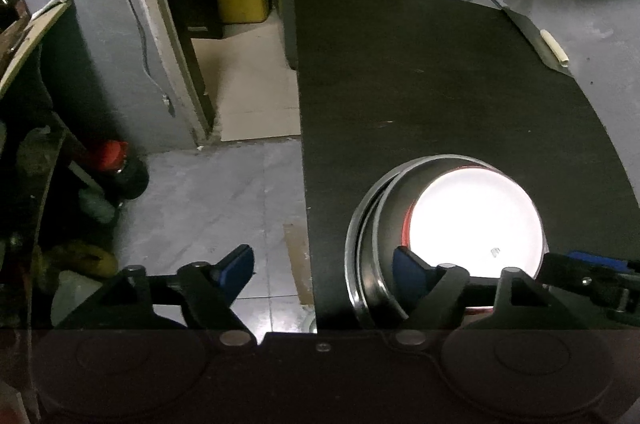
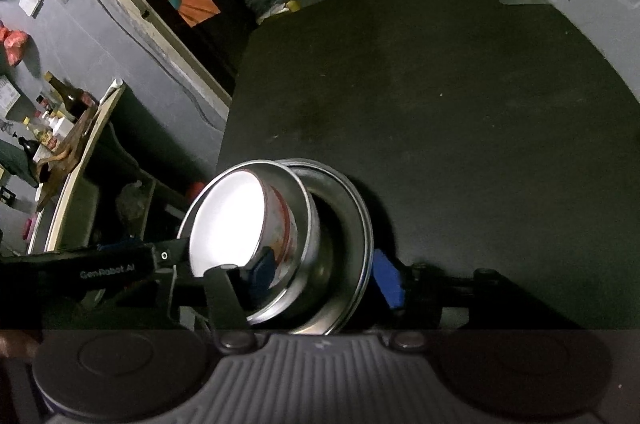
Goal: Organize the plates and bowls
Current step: 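Lower the steel bowl onto the plates and open the left gripper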
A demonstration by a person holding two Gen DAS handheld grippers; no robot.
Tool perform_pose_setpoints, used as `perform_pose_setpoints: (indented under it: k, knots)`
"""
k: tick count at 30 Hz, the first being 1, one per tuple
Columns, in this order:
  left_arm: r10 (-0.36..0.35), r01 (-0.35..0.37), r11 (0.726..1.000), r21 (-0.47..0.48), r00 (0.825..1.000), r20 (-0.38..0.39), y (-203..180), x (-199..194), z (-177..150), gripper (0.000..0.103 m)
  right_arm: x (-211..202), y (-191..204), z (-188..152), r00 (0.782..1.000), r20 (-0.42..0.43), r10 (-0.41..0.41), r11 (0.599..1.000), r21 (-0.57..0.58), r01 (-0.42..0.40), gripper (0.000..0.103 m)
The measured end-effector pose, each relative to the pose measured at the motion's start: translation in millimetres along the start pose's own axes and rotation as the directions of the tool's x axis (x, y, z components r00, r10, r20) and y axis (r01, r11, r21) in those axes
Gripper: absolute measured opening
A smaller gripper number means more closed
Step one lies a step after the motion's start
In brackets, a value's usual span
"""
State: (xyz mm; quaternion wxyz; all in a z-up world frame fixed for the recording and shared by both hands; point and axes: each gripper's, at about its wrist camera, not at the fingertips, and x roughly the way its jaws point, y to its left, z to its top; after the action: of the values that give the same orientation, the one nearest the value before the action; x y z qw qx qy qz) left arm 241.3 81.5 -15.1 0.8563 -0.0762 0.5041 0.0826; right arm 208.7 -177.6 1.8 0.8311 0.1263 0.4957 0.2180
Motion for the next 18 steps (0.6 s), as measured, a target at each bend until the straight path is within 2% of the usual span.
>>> perform_pose_setpoints:
  k: [5,9,11,14,18]
  knots:
    - [0.005,-0.005,1.000,-0.002,1.000,0.007,1.0,-5.0,-1.5,0.086,-7.6,2.9,-6.3,1.000,0.029,0.004,1.000,-0.006,-0.003,0.081]
    - [0.011,-0.011,1.000,0.001,1.000,0.025,-0.6,-10.4,-4.6,0.096,-14.4,5.8,-9.2,0.999,0.051,-0.002,1.000,-0.025,0.003,0.090]
    - [-0.001,0.001,1.000,0.002,0.999,0.034,-1.8,-13.9,-5.3,0.098,-19.5,6.0,-11.9,0.998,0.070,-0.008,1.000,-0.029,0.010,0.098]
    - [-0.010,0.010,1.000,0.002,0.999,0.048,-4.1,-19.5,-7.9,0.101,-27.5,4.8,-15.1,0.994,0.108,-0.011,1.000,-0.024,0.014,0.103]
    - [-0.022,0.022,1.000,-0.005,0.998,0.060,-6.0,-27.0,-11.8,0.102,-37.2,-0.6,-17.4,0.987,0.160,-0.006,1.000,-0.013,0.008,0.103]
